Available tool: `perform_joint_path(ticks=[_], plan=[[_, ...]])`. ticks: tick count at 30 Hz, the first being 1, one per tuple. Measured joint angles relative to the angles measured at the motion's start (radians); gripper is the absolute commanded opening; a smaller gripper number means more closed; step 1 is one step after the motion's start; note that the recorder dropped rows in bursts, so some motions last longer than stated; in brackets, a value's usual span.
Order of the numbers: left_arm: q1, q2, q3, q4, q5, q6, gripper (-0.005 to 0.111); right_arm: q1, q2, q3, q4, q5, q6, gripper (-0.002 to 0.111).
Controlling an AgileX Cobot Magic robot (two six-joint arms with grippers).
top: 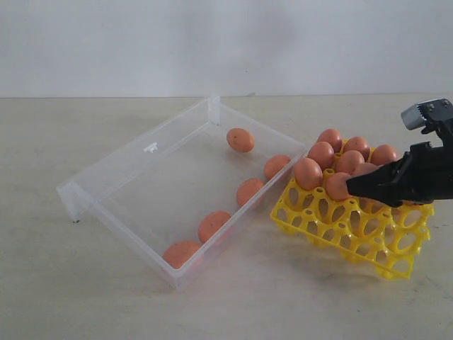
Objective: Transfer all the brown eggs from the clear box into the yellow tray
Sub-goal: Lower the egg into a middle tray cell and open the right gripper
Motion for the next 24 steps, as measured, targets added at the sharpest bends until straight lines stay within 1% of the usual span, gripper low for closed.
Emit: perform_joint_path(ticks=[6, 10, 16, 18, 22, 23, 24], plan=[[0.000, 0.000, 0.000, 0.000, 0.000, 0.000, 0.004, 0.000, 0.000, 0.000, 0.051, 0.063, -0.007, 0.000], [0.000, 0.000, 0.000, 0.000, 0.000, 0.000, 0.004, 0.000, 0.000, 0.000, 0.121, 0.070, -0.025, 0.000], [0.000, 0.000, 0.000, 0.000, 0.000, 0.000, 0.004, 0.000, 0.000, 0.000, 0.137, 0.071, -0.036, 0.001], [0.000, 0.000, 0.000, 0.000, 0.000, 0.000, 0.004, 0.000, 0.000, 0.000, 0.137, 0.071, -0.036, 0.007], [0.000, 0.000, 0.000, 0.000, 0.000, 0.000, 0.004, 0.000, 0.007, 0.000, 0.132, 0.067, -0.036, 0.029], [0.000, 0.000, 0.000, 0.000, 0.000, 0.000, 0.004, 0.000, 0.011, 0.000, 0.132, 0.064, -0.036, 0.037], [0.000, 0.000, 0.000, 0.000, 0.000, 0.000, 0.004, 0.000, 0.025, 0.000, 0.132, 0.060, -0.036, 0.042]])
